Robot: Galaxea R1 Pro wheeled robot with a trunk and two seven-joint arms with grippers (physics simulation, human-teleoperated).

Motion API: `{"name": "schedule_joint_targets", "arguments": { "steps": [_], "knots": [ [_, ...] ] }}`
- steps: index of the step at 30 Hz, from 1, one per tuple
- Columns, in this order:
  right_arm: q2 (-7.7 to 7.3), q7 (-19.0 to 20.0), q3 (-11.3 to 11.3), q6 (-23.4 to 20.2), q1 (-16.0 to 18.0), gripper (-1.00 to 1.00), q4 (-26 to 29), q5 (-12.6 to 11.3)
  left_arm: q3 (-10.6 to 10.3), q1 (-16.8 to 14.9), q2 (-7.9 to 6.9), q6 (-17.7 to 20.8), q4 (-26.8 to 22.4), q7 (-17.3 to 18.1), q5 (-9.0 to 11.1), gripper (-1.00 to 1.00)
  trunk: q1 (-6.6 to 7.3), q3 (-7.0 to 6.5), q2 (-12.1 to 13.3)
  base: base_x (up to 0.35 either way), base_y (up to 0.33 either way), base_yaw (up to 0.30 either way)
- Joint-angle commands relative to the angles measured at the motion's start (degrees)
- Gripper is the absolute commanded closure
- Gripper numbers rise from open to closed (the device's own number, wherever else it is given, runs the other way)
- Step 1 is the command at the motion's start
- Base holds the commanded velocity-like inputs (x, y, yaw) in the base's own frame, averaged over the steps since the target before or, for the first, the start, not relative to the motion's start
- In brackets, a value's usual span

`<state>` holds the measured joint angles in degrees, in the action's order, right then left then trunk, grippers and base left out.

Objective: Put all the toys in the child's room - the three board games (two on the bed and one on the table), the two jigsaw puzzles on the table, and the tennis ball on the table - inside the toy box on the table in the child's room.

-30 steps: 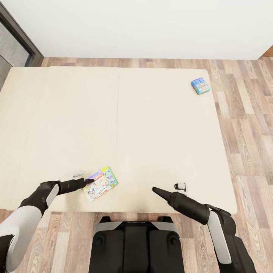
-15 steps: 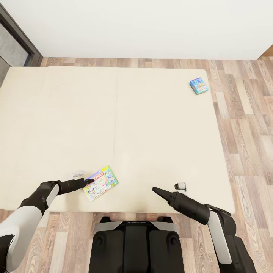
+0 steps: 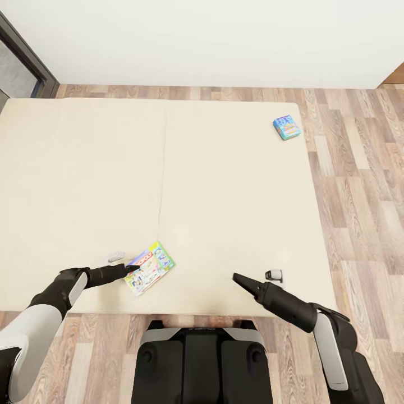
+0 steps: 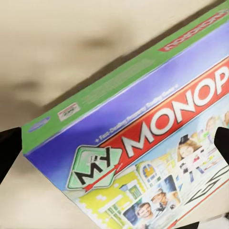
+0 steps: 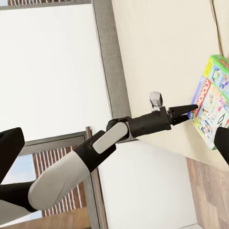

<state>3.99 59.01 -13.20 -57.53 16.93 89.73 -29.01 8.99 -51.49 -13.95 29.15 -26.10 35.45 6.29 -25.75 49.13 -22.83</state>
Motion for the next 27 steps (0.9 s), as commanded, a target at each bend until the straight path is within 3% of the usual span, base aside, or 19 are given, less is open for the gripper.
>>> {"name": "schedule_joint_targets", "arguments": {
  "steps": [1, 27],
  "knots": [
    [0.05, 0.3, -0.2, -0.2, 0.0, -1.00, 0.0, 0.2, 0.1, 0.0, 0.01, 0.5, 0.0, 0.1, 0.4, -1.00, -0.03, 0.06, -0.1, 0.000, -0.019, 0.000],
    [0.14, 0.1, -0.5, 1.6, 0.0, -1.00, -0.3, 0.8, 0.2, 0.0, -0.01, 0.5, -0.2, 0.1, 0.4, -1.00, -0.03, 0.06, -0.1, 0.000, -0.050, 0.000]
  ]
}}
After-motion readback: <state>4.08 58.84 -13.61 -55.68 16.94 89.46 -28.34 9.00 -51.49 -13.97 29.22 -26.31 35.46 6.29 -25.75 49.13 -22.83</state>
